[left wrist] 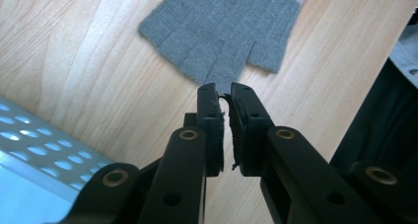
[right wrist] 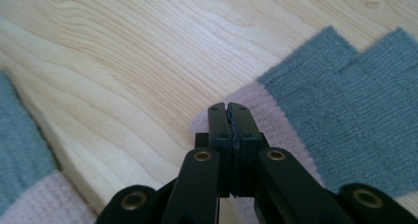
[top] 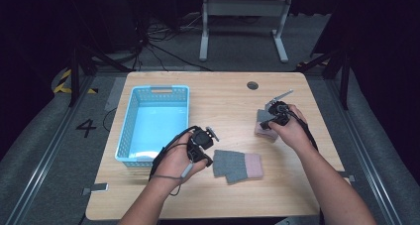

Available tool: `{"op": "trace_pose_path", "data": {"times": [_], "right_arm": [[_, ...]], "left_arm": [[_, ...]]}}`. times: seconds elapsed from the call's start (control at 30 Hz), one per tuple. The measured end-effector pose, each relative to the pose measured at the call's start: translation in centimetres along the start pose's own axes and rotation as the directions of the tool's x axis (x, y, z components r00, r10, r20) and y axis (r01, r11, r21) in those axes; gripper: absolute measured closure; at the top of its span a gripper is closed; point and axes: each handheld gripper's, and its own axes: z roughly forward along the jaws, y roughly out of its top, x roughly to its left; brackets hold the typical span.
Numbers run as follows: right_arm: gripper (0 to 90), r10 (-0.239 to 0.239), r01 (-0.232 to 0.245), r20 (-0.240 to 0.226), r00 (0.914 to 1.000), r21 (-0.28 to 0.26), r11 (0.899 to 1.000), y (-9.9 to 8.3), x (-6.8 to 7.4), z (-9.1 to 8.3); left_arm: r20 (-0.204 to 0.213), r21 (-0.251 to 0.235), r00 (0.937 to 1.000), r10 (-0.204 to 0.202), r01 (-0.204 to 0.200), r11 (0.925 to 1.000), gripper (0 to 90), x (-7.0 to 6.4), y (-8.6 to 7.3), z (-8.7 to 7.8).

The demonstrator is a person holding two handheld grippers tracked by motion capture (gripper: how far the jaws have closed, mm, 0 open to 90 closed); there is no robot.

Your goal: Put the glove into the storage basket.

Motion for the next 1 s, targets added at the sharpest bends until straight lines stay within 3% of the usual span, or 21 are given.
{"op": "trace_pose_path", "data": {"times": [0.17, 0.4, 1.0], "right_arm": [[90.0, 0.020, -0.020, -0.004, 0.9998, 0.021, 1.000, -0.6, -0.6, 1.1], [90.0, 0.027, -0.027, -0.007, 0.9996, 0.025, 0.999, -1.0, -0.7, 1.0], [90.0, 0.055, -0.056, 0.013, 0.9984, 0.070, 0.996, -4.1, -1.9, -1.2]], "left_arm": [[0.001, 0.000, 1.0000, -0.002, 0.002, 1.0000, 84.7, 0.1, 0.0, -0.1], [-0.001, 0.002, 1.0000, 0.001, -0.001, 1.0000, 84.5, 0.0, 0.1, 0.0], [-0.001, 0.008, 0.9999, 0.016, -0.016, 0.9998, 84.8, 0.0, 0.7, 0.2]]}}
